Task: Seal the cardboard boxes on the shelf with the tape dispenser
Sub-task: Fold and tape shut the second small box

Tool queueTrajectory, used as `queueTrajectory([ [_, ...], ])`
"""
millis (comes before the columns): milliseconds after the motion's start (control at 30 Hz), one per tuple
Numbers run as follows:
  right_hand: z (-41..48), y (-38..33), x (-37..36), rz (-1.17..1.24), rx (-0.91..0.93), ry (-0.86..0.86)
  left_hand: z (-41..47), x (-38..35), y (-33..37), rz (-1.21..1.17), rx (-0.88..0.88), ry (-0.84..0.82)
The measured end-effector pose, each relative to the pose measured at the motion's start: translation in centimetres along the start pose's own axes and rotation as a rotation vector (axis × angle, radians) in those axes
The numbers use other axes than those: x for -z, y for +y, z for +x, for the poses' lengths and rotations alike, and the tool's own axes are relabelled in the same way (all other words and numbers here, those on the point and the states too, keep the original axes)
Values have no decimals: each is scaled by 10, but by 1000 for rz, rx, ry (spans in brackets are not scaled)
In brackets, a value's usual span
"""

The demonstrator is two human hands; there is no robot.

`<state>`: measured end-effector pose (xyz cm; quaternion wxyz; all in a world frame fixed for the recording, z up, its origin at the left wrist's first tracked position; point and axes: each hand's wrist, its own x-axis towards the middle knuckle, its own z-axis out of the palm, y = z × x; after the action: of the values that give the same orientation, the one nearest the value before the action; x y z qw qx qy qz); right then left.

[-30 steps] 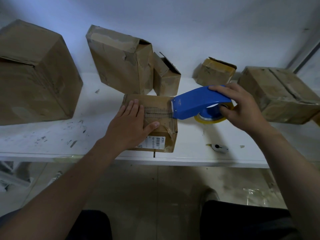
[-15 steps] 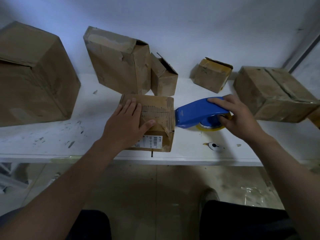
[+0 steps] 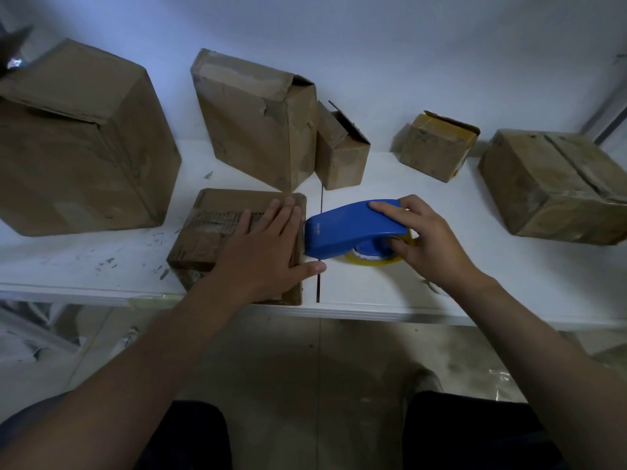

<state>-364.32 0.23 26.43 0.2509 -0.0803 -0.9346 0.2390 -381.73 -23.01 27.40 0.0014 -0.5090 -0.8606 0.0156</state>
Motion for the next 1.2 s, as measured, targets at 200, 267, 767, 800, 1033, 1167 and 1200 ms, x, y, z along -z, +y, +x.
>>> queueTrajectory([
  [200,-8,8,6,-24,-14,38,1,-3,-1,14,-49,14],
  [267,-13,10,8,-38,-27,68,3,-3,-2,7,-41,-2],
  [767,-29,15,18,-75,-32,143,5,-5,-5,-49,-40,-29],
  [800,-30,15,18,-78,-34,139,5,-5,-6,-49,-40,-24],
  [1033,-29,10,10,-138,-37,60,-3,0,-3,-48,93,8],
  [1167,-27,12,6,-135,-25,44,-13,5,-32,17,127,-54],
  [1200,-27,13,6,-131,-29,46,-14,5,-41,31,133,-54],
])
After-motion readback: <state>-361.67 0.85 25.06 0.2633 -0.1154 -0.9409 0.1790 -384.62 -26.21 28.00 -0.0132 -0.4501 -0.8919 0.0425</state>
